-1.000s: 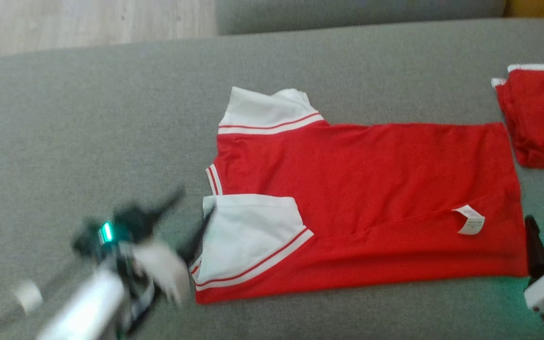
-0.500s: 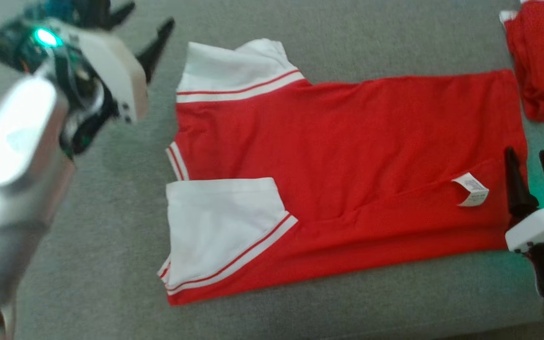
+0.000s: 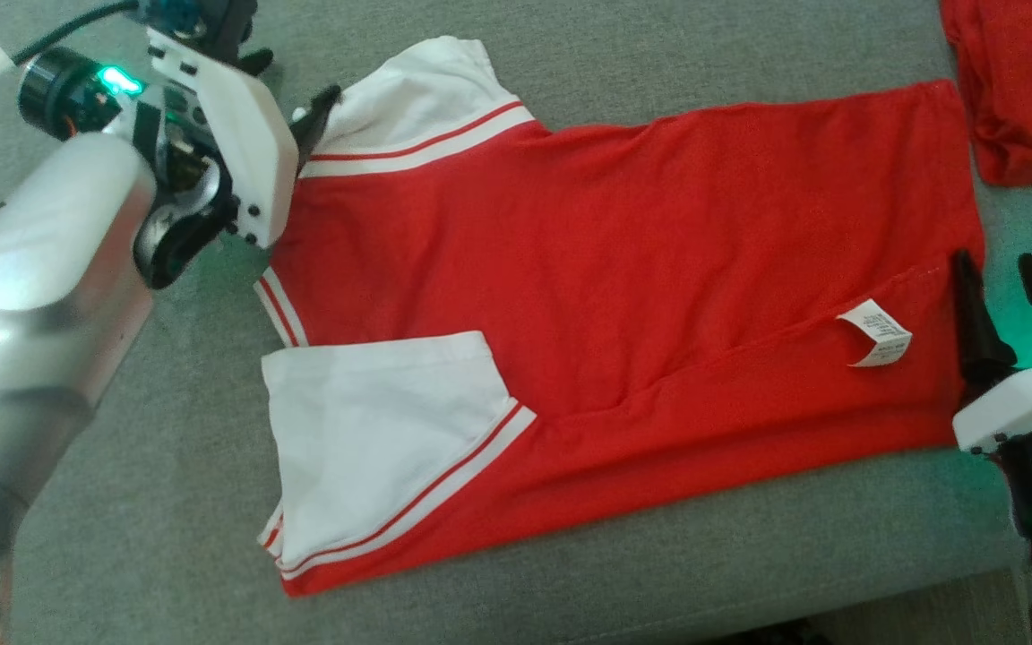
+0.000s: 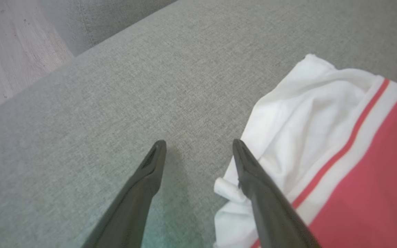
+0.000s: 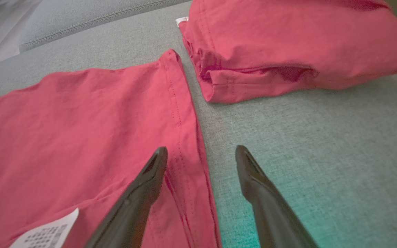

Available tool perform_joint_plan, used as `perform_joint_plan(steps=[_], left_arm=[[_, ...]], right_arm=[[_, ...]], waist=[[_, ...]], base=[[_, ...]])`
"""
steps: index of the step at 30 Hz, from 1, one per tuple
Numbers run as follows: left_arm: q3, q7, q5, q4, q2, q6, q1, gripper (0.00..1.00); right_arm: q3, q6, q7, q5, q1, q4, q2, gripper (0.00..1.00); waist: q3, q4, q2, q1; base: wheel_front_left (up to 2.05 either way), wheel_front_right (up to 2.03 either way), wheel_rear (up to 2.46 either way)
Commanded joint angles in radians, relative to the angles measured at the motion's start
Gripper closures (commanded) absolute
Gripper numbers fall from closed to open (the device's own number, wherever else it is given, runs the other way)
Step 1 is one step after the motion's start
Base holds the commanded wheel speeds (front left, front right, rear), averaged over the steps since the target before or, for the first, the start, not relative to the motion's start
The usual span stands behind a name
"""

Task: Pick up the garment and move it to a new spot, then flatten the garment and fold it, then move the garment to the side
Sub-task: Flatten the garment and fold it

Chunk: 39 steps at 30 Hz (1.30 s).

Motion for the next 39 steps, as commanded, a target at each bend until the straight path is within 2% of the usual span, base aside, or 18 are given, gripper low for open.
perform_joint_plan(steps=[1,8,18,23,28,39], left_arm=[[0.023,-0.006,-0.011,-0.030,0.050,0.002,-0.052,0.00],[-0.102,-0.010,-0.087,-0.081,0.097,0.002,-0.048,0.00],[-0.159,-0.067,-0.168,-0.127,0.090,0.002,-0.064,0.00],[-0.205,-0.083,-0.168,-0.158,0.101,0.002,-0.066,0.00],[-0.230,-0.097,-0.152,-0.138,0.109,0.002,-0.074,0.00],[-0.232,-0.104,-0.205,-0.122,0.104,0.002,-0.085,0.00]], right_arm=[[0.004,-0.001,-0.010,-0.009,-0.001,-0.029,-0.022,0.00],[-0.014,-0.001,-0.012,-0.024,0.002,-0.031,-0.006,0.00],[-0.032,-0.001,-0.007,-0.039,0.015,-0.044,0.000,0.00],[-0.037,-0.001,-0.003,-0.047,0.024,-0.050,0.008,0.00],[-0.035,-0.001,0.000,-0.051,0.026,-0.054,0.015,0.00],[-0.035,-0.001,-0.002,-0.058,0.030,-0.045,0.010,0.00]], waist=[[-0.003,0.004,0.0000,-0.0001],[-0.010,0.022,0.0000,-0.0001],[-0.017,0.030,0.0000,-0.0001],[-0.027,0.032,0.0000,-0.0001],[-0.033,0.033,0.0000,-0.0001],[-0.042,0.036,0.0000,-0.0001]], base=[[0.00,0.00,0.00],[0.00,0.00,0.00],[0.00,0.00,0.00],[0.00,0.00,0.00],[0.00,0.00,0.00],[0.00,0.00,0.00]])
